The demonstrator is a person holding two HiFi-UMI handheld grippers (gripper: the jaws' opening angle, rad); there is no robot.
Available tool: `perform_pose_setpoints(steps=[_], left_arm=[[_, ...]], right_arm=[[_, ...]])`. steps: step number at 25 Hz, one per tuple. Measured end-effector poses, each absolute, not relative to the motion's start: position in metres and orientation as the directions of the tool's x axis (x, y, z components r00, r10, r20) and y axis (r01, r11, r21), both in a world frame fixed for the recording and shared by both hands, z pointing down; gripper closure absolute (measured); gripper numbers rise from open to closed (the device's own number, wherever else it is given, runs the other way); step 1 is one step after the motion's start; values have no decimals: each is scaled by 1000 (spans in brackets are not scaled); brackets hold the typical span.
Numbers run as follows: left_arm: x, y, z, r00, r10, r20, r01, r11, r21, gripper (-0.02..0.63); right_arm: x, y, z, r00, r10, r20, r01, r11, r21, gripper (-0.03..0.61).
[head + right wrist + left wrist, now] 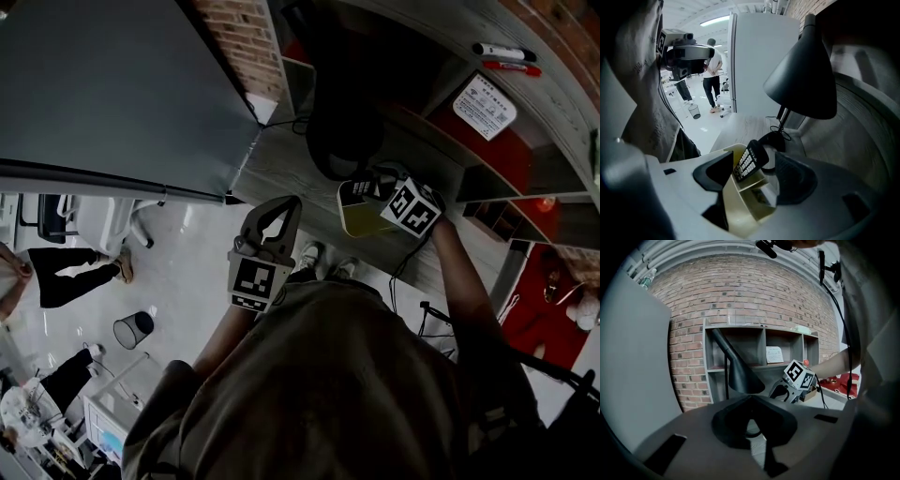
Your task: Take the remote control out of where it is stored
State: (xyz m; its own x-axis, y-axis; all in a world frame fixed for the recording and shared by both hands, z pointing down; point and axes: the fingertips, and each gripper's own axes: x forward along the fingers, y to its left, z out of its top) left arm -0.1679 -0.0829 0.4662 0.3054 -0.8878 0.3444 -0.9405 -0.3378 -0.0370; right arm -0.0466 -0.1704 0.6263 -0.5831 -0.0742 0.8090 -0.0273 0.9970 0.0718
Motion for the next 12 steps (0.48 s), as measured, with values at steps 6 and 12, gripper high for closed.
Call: perform_pose_setpoints(steps=[6,12], left_arm=[[-172,-80,472,287,-890,354,-948,-318,-29,603],[-179,-80,473,274,-893,358,-953,-301,-20,603]], right_arm=[[-52,-170,648,-544,-32,839,4,999,41,314],[-59,-168,654,-547,-21,837,-7,1000,20,314]])
